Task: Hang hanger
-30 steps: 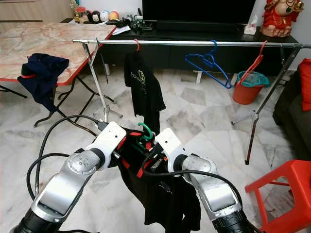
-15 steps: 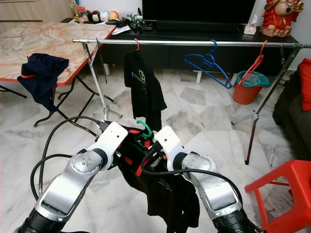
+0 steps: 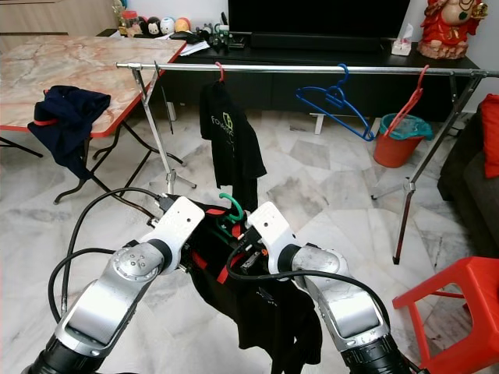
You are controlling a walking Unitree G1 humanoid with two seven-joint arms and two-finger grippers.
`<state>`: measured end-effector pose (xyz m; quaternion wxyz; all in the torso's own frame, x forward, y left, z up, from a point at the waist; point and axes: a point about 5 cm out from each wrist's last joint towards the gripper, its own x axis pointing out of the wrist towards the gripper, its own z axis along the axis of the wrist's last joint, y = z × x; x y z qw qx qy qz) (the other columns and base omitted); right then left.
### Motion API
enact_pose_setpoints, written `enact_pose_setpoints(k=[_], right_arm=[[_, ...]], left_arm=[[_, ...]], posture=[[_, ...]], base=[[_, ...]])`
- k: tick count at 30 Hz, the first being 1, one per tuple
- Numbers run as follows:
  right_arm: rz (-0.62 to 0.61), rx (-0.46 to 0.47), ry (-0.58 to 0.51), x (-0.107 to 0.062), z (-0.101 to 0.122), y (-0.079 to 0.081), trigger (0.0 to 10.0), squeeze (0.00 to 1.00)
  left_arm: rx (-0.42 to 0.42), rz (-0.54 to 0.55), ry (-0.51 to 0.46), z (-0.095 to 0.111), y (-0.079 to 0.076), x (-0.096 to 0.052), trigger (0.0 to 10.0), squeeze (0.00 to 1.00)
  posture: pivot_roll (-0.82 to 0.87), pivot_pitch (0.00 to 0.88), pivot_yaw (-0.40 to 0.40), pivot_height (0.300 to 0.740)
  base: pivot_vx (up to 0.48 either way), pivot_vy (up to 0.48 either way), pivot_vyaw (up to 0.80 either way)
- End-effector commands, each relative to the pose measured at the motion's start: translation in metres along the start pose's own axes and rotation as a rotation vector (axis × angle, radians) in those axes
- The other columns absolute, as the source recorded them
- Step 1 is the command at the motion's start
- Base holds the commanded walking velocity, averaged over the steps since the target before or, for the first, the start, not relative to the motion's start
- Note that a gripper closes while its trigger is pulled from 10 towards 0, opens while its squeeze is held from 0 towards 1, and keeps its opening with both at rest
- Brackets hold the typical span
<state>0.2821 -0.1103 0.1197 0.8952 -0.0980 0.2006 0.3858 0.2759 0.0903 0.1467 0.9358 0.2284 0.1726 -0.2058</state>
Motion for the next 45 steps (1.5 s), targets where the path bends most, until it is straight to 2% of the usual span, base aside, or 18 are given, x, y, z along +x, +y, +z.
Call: enact_pose_setpoints(k=[1,6,13,15,19,21,25,28,29,30,32,33,34,35,36,40,45], right_arm=[[0.003,-0.037,-0.067,-0.003,0.018,0.0,10.0,0.0],[0.005,-0.041,-0.067,-0.004,0.019,0.0,10.0,0.0],[0.003,-0.052,-0.059,-0.005,0.018,-0.001,10.0,0.0],[0.005,-0.072,-0.045,-0.007,0.016,-0.002,10.0,0.0],[0.005,-0.105,-0.022,-0.01,0.013,-0.004,10.0,0.0],[0.029,-0.172,0.022,-0.015,0.008,-0.004,10.0,0.0],[0.04,-0.209,0.057,-0.021,0.004,-0.006,10.0,0.0],[0.055,-0.276,0.126,-0.03,-0.001,-0.009,10.0,0.0],[0.055,-0.276,0.126,-0.03,-0.001,-0.009,10.0,0.0],[0.054,-0.315,0.164,-0.034,-0.005,-0.01,10.0,0.0],[0.041,-0.33,0.188,-0.036,-0.007,-0.013,10.0,0.0],[0.017,-0.353,0.211,-0.038,-0.007,-0.016,10.0,0.0],[0.003,-0.37,0.223,-0.039,-0.007,-0.018,10.0,0.0],[-0.006,-0.379,0.233,-0.039,-0.008,-0.019,10.0,0.0],[-0.012,-0.385,0.239,-0.039,-0.008,-0.02,10.0,0.0],[-0.023,-0.396,0.244,-0.042,-0.008,-0.023,10.0,0.0],[-0.071,-0.428,0.261,-0.044,-0.007,-0.029,10.0,0.0]], left_arm=[[-0.001,-0.002,0.005,-0.003,0.001,0.0,0.0,0.0],[0.003,0.007,0.003,-0.002,0.005,0.0,0.0,0.0],[0.001,0.05,-0.005,0.001,0.02,-0.002,0.0,0.0],[-0.003,0.085,-0.018,0.004,0.03,-0.003,0.0,0.0],[-0.004,0.121,-0.03,0.006,0.038,-0.003,0.0,0.0],[-0.004,0.163,-0.044,0.009,0.048,-0.004,0.0,0.0],[0.008,0.177,-0.042,0.01,0.054,-0.004,0.0,0.0],[0.078,0.233,-0.028,0.009,0.067,-0.006,0.0,0.0],[0.078,0.233,-0.028,0.009,0.067,-0.006,0.0,0.0],[0.125,0.256,-0.014,0.009,0.074,-0.006,0.0,0.0],[0.167,0.269,0.005,0.007,0.079,-0.007,0.0,0.0],[0.188,0.27,0.031,0.003,0.084,-0.008,1.4,0.0],[0.195,0.263,0.045,0.0,0.087,-0.008,3.7,0.0],[0.198,0.253,0.057,-0.002,0.087,-0.008,8.2,0.0],[0.2,0.246,0.065,-0.003,0.088,-0.009,10.0,0.0],[0.236,0.284,0.131,-0.019,0.103,-0.012,10.0,0.0],[0.305,0.266,0.207,-0.032,0.111,-0.014,10.0,0.0]], posture=[[-0.16,0.0,0.0,0.74],[-0.16,0.0,0.003,0.74],[-0.16,0.0,0.004,0.74],[-0.16,0.0,0.004,0.74],[-0.16,0.0,0.005,0.74],[-0.16,0.0,0.005,0.74],[-0.17,0.0,0.005,0.74],[-0.17,0.0,0.007,0.74],[-0.17,0.0,0.007,0.74],[-0.17,0.0,0.008,0.74],[-0.17,0.0,0.009,0.74],[-0.17,0.0,0.01,0.74],[-0.18,0.0,0.012,0.74],[-0.18,0.0,0.012,0.74],[-0.18,0.0,0.012,0.74],[-0.18,0.0,0.016,0.74],[-0.18,0.0,0.018,0.74]], base=[[0.0,0.0,0.0],[0.0,0.0,0.0],[0.0,0.0,0.0],[0.0,0.0,0.0],[0.0,0.0,0.0],[0.0,0.0,0.0],[0.0,0.0,0.0],[0.0,0.0,0.0],[0.0,0.0,0.0],[0.0,0.0,0.0],[0.0,0.0,0.0],[0.0,0.0,0.0],[0.0,0.0,0.0],[0.0,0.0,0.0],[0.0,0.0,0.0],[0.0,0.0,0.0],[0.0,0.0,0.0]])
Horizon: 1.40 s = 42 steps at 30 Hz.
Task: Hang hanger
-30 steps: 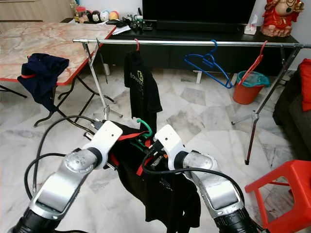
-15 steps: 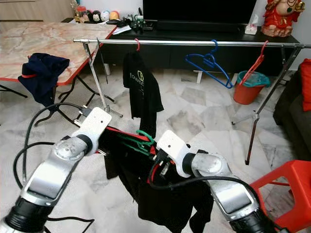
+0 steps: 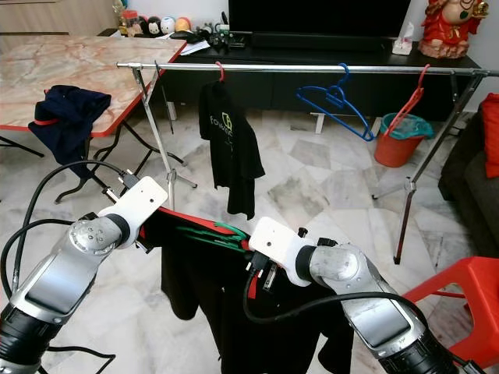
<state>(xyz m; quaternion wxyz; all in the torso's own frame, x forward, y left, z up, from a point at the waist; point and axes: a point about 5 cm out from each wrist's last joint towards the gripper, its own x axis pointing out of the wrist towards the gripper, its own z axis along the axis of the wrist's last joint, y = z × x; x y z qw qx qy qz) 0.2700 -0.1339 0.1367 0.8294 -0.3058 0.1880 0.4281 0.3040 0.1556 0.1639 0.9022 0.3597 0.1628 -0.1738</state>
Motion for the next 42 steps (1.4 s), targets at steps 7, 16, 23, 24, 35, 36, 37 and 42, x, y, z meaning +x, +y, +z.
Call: enact_pose_setpoints(k=[7,16,23,24,35,36,37,42], right_arm=[[-0.128,-0.06,0.175,-0.012,-0.024,-0.018,10.0,0.0],[-0.17,-0.129,0.211,-0.012,-0.028,-0.023,10.0,0.0],[-0.097,-0.145,0.185,-0.01,-0.024,-0.016,10.0,0.0],[-0.058,-0.149,0.172,-0.011,-0.023,-0.011,10.0,0.0],[-0.038,-0.15,0.149,-0.014,-0.019,-0.012,10.0,0.0],[-0.034,-0.139,0.126,-0.014,-0.016,-0.011,10.0,0.0],[-0.034,-0.139,0.126,-0.014,-0.016,-0.011,10.0,0.0],[-0.044,-0.15,0.129,-0.021,-0.014,-0.017,10.0,0.0]], left_arm=[[0.093,0.102,0.226,-0.044,0.028,-0.004,10.0,0.0],[0.145,0.062,0.306,-0.065,0.025,-0.004,10.0,0.0],[0.003,0.133,0.243,-0.07,0.025,0.006,10.0,0.0],[0.001,0.166,0.228,-0.07,0.029,0.008,10.0,0.0],[0.012,0.152,0.279,-0.091,0.03,0.018,10.0,0.0],[0.012,0.145,0.288,-0.095,0.028,0.019,10.0,0.0],[0.012,0.145,0.288,-0.095,0.028,0.019,10.0,0.0],[0.04,0.039,0.37,-0.122,0.013,0.021,10.0,0.0]], posture=[[-0.18,0.0,0.02,0.74],[-0.18,0.0,0.024,0.74],[-0.18,0.0,0.027,0.74],[-0.18,0.0,0.027,0.74],[-0.19,0.0,0.029,0.74],[-0.19,0.0,0.03,0.74],[-0.19,0.0,0.03,0.74],[-0.19,0.0,0.031,0.74]], base=[[0.0,0.0,0.0],[0.0,0.0,0.0],[0.0,0.0,0.0],[0.0,0.0,0.0],[0.0,0.0,0.0],[0.0,0.0,0.0],[0.0,0.0,0.0],[0.0,0.0,0.0]])
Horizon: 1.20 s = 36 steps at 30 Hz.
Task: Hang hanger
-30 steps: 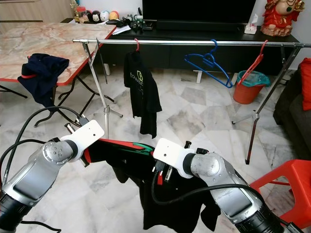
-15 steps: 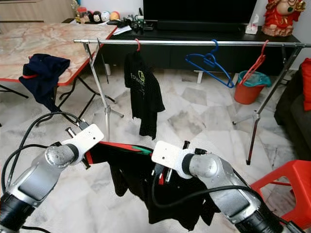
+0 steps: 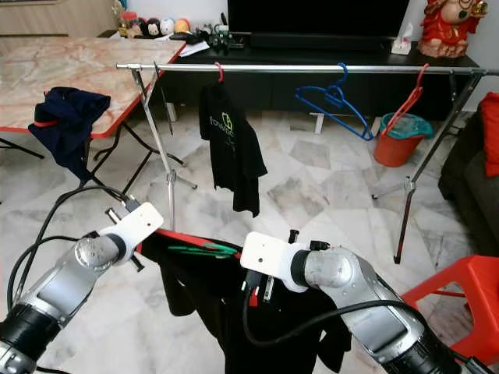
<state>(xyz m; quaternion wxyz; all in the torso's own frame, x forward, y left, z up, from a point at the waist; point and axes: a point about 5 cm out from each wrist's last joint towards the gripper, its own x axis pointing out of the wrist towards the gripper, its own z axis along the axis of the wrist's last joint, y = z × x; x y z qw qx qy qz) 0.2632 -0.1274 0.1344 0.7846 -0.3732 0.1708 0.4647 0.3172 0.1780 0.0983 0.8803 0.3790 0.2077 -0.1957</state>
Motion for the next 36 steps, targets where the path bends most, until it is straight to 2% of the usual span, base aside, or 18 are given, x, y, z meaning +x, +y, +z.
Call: enact_pose_setpoints(k=[1,8,9,13,14,17,18,19,20,21,23,26,29,34,36], right_arm=[[-0.098,0.025,0.111,-0.024,-0.021,-0.022,10.0,0.0],[-0.093,0.036,0.071,-0.024,-0.014,-0.024,10.0,0.0],[-0.096,0.022,0.089,-0.024,-0.015,-0.025,10.0,0.0],[-0.1,-0.001,0.127,-0.025,-0.019,-0.026,10.0,0.0],[-0.106,-0.003,0.132,-0.024,-0.021,-0.027,10.0,0.0],[-0.093,0.03,0.067,-0.022,-0.013,-0.026,10.0,0.0],[-0.088,0.035,0.055,-0.022,-0.011,-0.025,10.0,0.0],[-0.088,0.035,0.055,-0.022,-0.011,-0.025,10.0,0.0],[-0.063,0.033,0.035,-0.022,-0.007,-0.022,10.0,0.0],[-0.046,0.031,0.033,-0.022,-0.007,-0.02,10.0,0.0],[-0.035,0.03,0.033,-0.022,-0.007,-0.018,10.0,0.0],[0.031,0.018,0.042,-0.022,-0.009,-0.01,10.0,0.0],[0.119,0.001,0.051,-0.022,-0.011,0.002,10.0,0.0],[0.179,-0.013,0.06,-0.025,-0.012,0.009,10.0,0.0],[0.196,-0.016,0.092,-0.026,-0.017,0.011,10.0,0.0]], left_arm=[[-0.014,0.081,0.305,-0.069,0.023,-0.01,10.0,0.0],[-0.024,0.018,0.332,-0.086,0.007,-0.004,10.0,0.0],[-0.023,-0.012,0.344,-0.093,0.002,-0.003,10.0,0.0],[-0.021,-0.058,0.354,-0.099,-0.005,-0.003,10.0,0.0],[-0.069,-0.103,0.366,-0.106,-0.013,-0.003,10.0,0.0],[-0.262,-0.128,0.344,-0.11,-0.023,-0.001,10.0,0.0],[-0.303,-0.134,0.33,-0.111,-0.024,0.0,10.0,0.0],[-0.303,-0.134,0.33,-0.111,-0.024,0.0,10.0,0.0],[-0.379,-0.12,0.255,-0.104,-0.024,0.003,10.0,0.0],[-0.376,-0.094,0.198,-0.097,-0.019,0.006,10.0,0.0],[-0.37,-0.076,0.16,-0.092,-0.016,0.007,10.0,0.0],[-0.391,-0.012,0.069,-0.076,0.002,0.01,10.0,0.0],[-0.35,0.023,-0.022,-0.059,0.022,0.011,10.0,0.0],[-0.294,0.036,-0.066,-0.05,0.034,0.01,10.0,0.0],[-0.296,0.044,-0.101,-0.046,0.041,0.009,10.0,0.0]], posture=[[-0.19,0.0,0.031,0.74],[-0.19,0.0,0.035,0.74],[-0.2,0.0,0.037,0.74],[-0.2,0.0,0.037,0.74],[-0.2,0.0,0.037,0.74],[-0.19,0.0,0.038,0.74],[-0.2,0.0,0.039,0.74],[-0.2,0.0,0.039,0.74],[-0.2,0.0,0.039,0.74],[-0.2,0.0,0.039,0.74],[-0.2,0.0,0.039,0.74],[-0.2,0.0,0.037,0.74],[-0.19,0.0,0.037,0.74],[-0.19,0.0,0.039,0.74],[-0.2,0.0,0.039,0.74]], base=[[0.0,0.0,0.0],[0.0,0.0,0.0],[0.0,0.0,0.0],[0.0,0.0,0.0],[0.0,0.0,0.0],[0.0,0.0,0.0],[0.0,0.0,0.0],[0.0,0.0,0.0],[0.0,0.0,0.0],[0.0,0.0,0.0],[0.0,0.0,0.0],[0.0,0.0,0.0],[0.0,0.0,0.0],[0.0,0.0,0.0],[0.0,0.0,0.0]])
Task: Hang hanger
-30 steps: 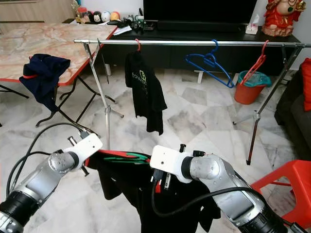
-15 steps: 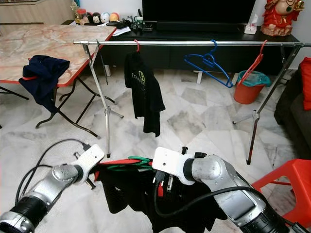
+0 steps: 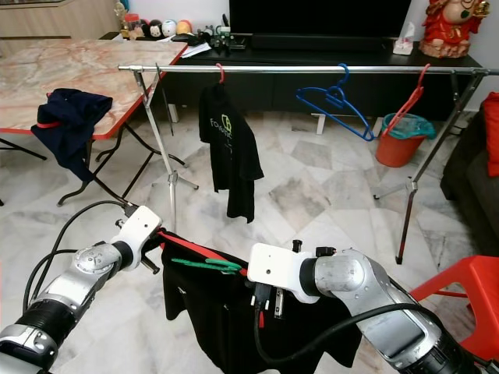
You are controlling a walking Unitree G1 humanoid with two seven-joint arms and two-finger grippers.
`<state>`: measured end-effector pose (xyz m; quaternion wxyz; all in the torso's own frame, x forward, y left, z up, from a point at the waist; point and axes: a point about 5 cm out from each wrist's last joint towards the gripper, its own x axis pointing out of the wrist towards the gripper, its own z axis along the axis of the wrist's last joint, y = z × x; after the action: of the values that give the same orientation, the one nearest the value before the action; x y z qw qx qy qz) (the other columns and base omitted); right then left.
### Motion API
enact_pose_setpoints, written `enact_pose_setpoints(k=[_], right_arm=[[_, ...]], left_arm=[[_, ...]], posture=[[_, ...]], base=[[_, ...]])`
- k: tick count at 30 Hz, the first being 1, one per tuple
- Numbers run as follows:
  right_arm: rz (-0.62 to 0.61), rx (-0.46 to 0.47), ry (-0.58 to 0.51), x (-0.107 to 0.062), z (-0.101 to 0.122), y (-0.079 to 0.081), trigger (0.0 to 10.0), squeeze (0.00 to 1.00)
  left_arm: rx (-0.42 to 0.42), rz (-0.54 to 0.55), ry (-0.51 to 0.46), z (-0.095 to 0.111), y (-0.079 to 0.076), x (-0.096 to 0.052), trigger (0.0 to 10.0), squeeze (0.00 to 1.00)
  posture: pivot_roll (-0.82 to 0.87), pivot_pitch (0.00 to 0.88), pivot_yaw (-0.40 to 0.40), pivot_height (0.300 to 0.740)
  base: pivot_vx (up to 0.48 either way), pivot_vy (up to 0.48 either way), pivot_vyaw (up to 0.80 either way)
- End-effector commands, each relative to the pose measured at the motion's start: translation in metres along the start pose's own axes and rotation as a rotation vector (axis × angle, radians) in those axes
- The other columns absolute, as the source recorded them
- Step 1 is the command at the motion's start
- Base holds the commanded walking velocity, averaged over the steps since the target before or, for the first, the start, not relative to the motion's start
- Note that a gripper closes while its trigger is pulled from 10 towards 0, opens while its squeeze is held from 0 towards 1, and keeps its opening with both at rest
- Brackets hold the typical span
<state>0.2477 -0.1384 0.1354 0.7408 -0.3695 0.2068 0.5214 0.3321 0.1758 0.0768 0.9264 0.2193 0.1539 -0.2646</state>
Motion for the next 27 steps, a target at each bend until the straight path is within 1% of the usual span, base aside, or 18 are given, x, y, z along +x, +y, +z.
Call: enact_pose_setpoints(k=[1,3,5,6,8,9,11,13,15,16,17,18,19,21,22,23,25,27], right_arm=[[0.042,0.001,0.074,-0.01,-0.012,0.003,10.0,0.0],[0.038,0.009,0.065,-0.01,-0.012,0.002,10.0,0.0],[0.04,0.008,0.064,-0.01,-0.012,0.003,10.0,0.0],[0.069,0.007,0.05,-0.011,-0.009,0.005,10.0,0.0],[0.042,0.003,0.057,-0.011,-0.009,0.002,10.0,0.0],[0.033,0.0,0.072,-0.012,-0.01,0.001,10.0,0.0],[0.038,-0.012,0.104,-0.012,-0.014,0.001,10.0,0.0],[0.057,-0.014,0.124,-0.012,-0.018,0.004,10.0,0.0],[0.069,-0.009,0.115,-0.011,-0.017,0.006,10.0,0.0],[0.071,-0.005,0.102,-0.01,-0.015,0.006,10.0,0.0],[0.076,-0.003,0.074,-0.009,-0.011,0.007,10.0,0.0],[0.076,-0.003,0.074,-0.009,-0.011,0.007,10.0,0.0],[0.079,-0.003,0.052,-0.008,-0.008,0.008,10.0,0.0],[0.083,0.005,0.017,-0.008,-0.004,0.008,10.0,0.0],[0.085,0.006,0.004,-0.008,-0.002,0.008,10.0,0.0],[0.09,0.006,-0.008,-0.008,0.0,0.009,10.0,0.0],[0.096,0.007,-0.02,-0.008,0.002,0.01,10.0,0.0],[0.099,0.013,-0.027,-0.008,0.002,0.011,10.0,0.0]], left_arm=[[-0.018,0.192,0.093,-0.018,0.054,-0.028,10.0,0.0],[0.001,0.194,0.068,-0.012,0.057,-0.028,10.0,0.0],[0.005,0.193,0.064,-0.012,0.058,-0.028,10.0,0.0],[0.007,0.217,0.041,-0.009,0.06,-0.028,10.0,0.0],[0.006,0.256,0.054,-0.008,0.064,-0.029,10.0,0.0],[0.016,0.283,0.076,-0.009,0.067,-0.03,10.0,0.0],[0.014,0.333,0.102,-0.01,0.072,-0.031,10.0,0.0],[-0.005,0.371,0.076,-0.004,0.076,-0.031,10.0,0.0],[-0.022,0.373,0.024,0.005,0.077,-0.028,10.0,0.0],[-0.025,0.36,0.007,0.008,0.076,-0.027,10.0,0.0],[-0.034,0.318,-0.013,0.012,0.072,-0.024,10.0,0.0],[-0.034,0.318,-0.013,0.012,0.072,-0.024,10.0,0.0],[-0.041,0.281,-0.026,0.013,0.068,-0.022,10.0,0.0],[0.001,0.216,-0.007,0.011,0.062,-0.02,10.0,0.0],[0.032,0.171,0.019,0.007,0.057,-0.019,10.0,0.0],[0.081,0.107,0.063,0.0,0.05,-0.019,10.0,0.0],[0.162,0.063,0.138,-0.013,0.043,-0.02,10.0,0.0],[0.15,0.072,0.145,-0.016,0.043,-0.021,10.0,0.0]], posture=[[-0.2,0.0,0.039,0.74],[-0.19,0.0,0.04,0.74],[-0.19,0.0,0.04,0.74],[-0.19,0.0,0.041,0.74],[-0.19,0.0,0.041,0.74],[-0.2,0.0,0.042,0.74],[-0.2,0.0,0.042,0.74],[-0.2,0.0,0.04,0.74],[-0.19,0.0,0.04,0.74],[-0.19,0.0,0.041,0.74],[-0.2,0.0,0.042,0.74],[-0.2,0.0,0.042,0.74],[-0.2,0.0,0.042,0.74],[-0.2,0.0,0.046,0.74],[-0.2,0.0,0.047,0.74],[-0.2,0.0,0.047,0.74],[-0.2,0.0,0.05,0.74],[-0.2,0.0,0.052,0.74]], base=[[0.0,0.0,0.0],[0.0,0.0,0.0],[0.0,0.0,0.0],[0.0,0.0,0.0],[0.0,0.0,0.0],[0.0,0.0,0.0],[0.0,0.0,0.0],[0.0,0.0,0.0],[0.0,0.0,0.0],[0.0,0.0,0.0],[0.0,0.0,0.0],[0.0,0.0,0.0],[0.0,0.0,0.0],[0.0,0.0,0.0],[0.0,0.0,0.0],[0.0,0.0,0.0],[0.0,0.0,0.0],[0.0,0.0,0.0]])
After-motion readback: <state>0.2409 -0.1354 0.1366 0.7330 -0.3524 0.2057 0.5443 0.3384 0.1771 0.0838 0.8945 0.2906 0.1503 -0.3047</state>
